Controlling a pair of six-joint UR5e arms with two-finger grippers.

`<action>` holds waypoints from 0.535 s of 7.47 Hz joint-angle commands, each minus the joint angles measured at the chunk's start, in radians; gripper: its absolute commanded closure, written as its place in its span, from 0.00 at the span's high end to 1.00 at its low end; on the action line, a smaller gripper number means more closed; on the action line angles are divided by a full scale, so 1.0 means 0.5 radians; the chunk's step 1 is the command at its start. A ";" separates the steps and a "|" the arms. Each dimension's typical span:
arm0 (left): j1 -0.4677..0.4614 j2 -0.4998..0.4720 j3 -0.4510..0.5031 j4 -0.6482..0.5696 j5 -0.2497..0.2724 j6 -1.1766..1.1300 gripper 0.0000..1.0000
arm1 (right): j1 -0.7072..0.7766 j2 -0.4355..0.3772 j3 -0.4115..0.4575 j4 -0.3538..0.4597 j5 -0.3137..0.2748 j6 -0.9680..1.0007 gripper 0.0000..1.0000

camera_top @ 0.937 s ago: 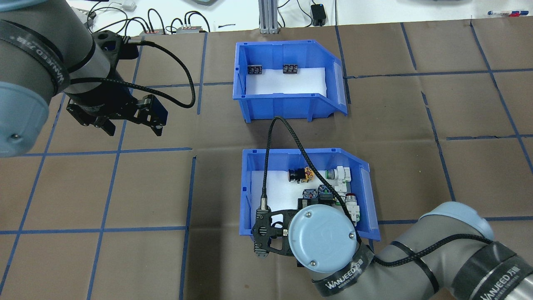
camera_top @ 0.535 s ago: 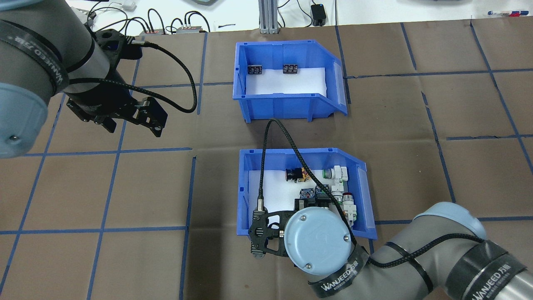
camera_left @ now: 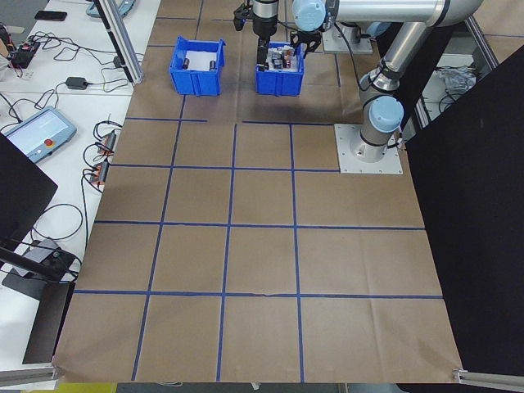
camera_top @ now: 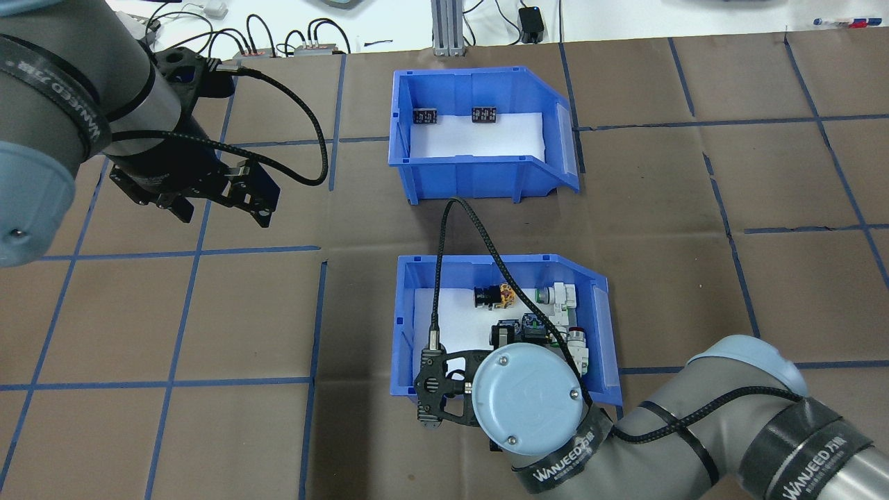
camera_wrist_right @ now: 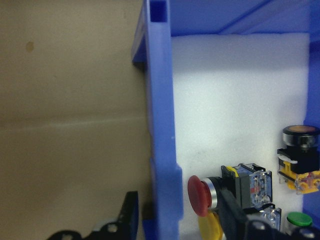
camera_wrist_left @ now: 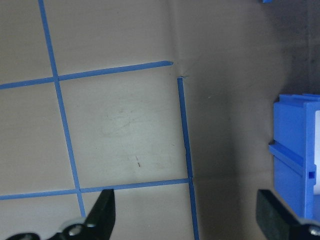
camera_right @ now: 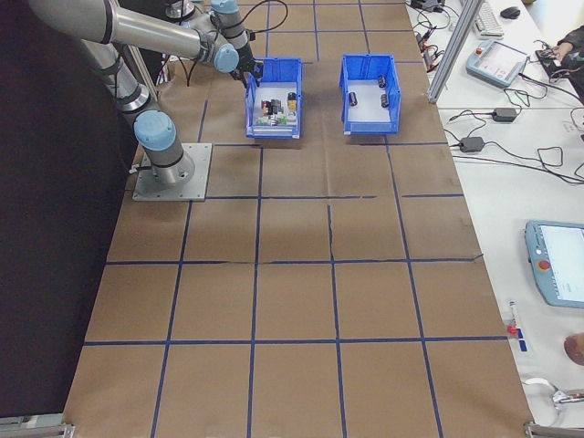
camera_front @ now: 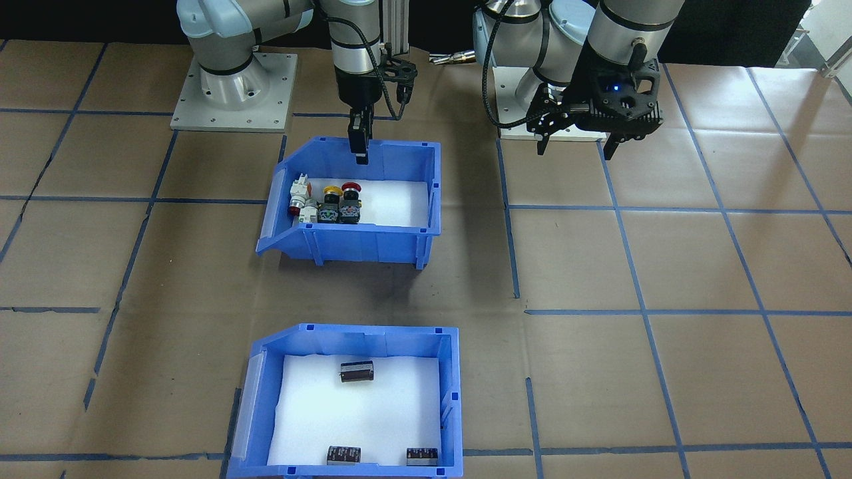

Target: Place battery box in front

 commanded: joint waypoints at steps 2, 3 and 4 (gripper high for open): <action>0.000 0.004 0.000 -0.003 0.014 -0.028 1.00 | -0.091 -0.091 -0.248 0.293 0.013 0.004 1.00; 0.000 0.004 -0.003 -0.003 0.017 -0.028 1.00 | -0.244 -0.103 -0.395 0.508 0.028 0.004 1.00; 0.000 0.007 -0.006 -0.003 0.020 -0.025 1.00 | -0.440 -0.107 -0.521 0.613 0.043 0.016 1.00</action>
